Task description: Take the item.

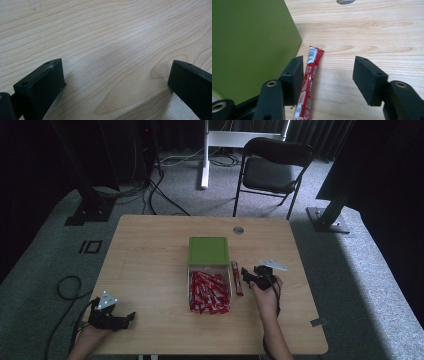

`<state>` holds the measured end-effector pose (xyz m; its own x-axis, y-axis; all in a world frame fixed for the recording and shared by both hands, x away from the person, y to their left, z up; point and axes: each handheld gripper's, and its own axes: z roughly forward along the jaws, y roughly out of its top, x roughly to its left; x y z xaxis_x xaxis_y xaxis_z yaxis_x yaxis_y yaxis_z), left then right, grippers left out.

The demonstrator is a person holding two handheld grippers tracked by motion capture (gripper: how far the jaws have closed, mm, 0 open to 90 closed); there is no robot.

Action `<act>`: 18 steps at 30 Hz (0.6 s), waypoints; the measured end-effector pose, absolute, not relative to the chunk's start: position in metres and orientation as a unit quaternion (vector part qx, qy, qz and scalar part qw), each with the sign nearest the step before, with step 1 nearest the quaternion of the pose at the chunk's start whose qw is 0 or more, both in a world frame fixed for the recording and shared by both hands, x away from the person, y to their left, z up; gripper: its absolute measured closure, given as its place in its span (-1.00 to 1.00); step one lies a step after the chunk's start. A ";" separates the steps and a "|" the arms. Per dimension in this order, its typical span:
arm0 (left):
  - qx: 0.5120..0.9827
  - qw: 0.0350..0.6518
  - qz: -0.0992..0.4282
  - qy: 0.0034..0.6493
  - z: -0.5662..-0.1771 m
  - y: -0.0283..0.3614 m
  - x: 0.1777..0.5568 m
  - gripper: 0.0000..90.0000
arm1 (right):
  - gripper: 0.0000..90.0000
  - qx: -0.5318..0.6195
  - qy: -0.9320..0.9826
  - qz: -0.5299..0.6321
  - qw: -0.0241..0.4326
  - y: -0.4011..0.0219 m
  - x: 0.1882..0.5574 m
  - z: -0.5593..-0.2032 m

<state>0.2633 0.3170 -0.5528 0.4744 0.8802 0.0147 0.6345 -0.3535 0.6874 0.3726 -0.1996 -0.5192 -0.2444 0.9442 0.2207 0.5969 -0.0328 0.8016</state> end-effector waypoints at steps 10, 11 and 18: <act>0.799 0.314 0.196 0.474 -0.553 0.317 0.263 -0.97 | -0.36 0.577 0.671 0.419 0.203 -0.221 0.366 -0.524; 0.799 0.314 0.196 0.474 -0.553 0.317 0.263 -0.97 | -0.36 0.576 0.672 0.420 0.201 -0.223 0.366 -0.525; 0.799 0.314 0.195 0.474 -0.553 0.317 0.263 -0.97 | -0.47 0.558 0.696 0.409 0.190 -0.237 0.357 -0.529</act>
